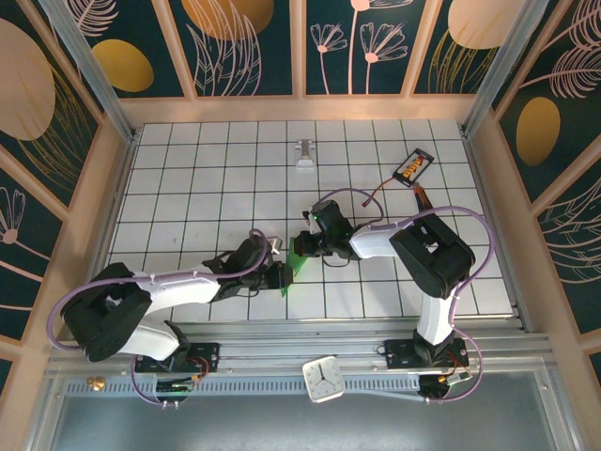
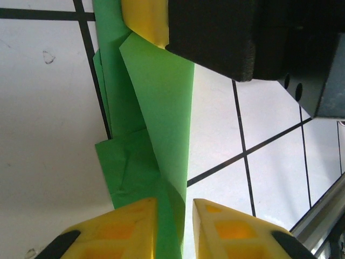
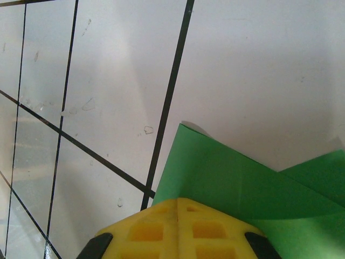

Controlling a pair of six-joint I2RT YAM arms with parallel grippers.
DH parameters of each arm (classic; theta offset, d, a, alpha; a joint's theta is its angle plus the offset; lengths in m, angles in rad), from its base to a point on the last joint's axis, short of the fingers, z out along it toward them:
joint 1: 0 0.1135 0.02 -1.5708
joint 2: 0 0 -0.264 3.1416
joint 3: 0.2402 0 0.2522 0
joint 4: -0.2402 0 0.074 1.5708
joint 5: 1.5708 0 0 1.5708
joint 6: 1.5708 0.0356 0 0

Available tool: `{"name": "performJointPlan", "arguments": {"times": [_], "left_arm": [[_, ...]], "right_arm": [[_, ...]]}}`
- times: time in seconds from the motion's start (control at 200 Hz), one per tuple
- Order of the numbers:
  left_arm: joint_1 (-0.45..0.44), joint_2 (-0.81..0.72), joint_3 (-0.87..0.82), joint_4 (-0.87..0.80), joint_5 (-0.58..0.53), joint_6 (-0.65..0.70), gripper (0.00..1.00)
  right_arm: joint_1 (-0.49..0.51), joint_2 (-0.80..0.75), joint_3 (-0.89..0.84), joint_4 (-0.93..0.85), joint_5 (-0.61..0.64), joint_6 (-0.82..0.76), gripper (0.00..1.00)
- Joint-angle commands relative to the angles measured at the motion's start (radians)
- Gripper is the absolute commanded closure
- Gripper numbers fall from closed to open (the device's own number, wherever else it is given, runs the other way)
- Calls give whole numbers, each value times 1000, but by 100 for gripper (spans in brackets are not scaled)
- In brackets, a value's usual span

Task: Fold a paper plane with a square sheet of paper (pick it up from the middle)
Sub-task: Fold the wing for the fifth time at the center of the table.

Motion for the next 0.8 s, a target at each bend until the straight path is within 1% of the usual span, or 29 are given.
{"name": "performJointPlan", "arguments": {"times": [0.0,0.06,0.175,0.27,0.36,0.555,0.666,0.791], "left_arm": [[-6,20,24,-6,2,7,81],[-5,23,22,5,10,3,84],[-5,29,7,27,21,-14,85],[-6,29,-20,70,33,-45,89],[-6,30,-55,124,45,-88,92],[1,49,-143,296,96,-203,99],[13,68,-180,388,140,-246,100],[15,55,-181,362,134,-234,94]], "right_arm": [[-9,32,-22,-25,23,-23,100],[-10,31,-22,-25,23,-23,100],[-11,28,-21,-25,25,-23,100],[-11,29,-17,-24,22,-23,100],[-11,26,-13,-28,23,-23,100],[-11,19,-11,-32,28,-25,100],[-14,15,-14,-35,29,-26,100],[-15,11,-19,-31,31,-26,100]]}}
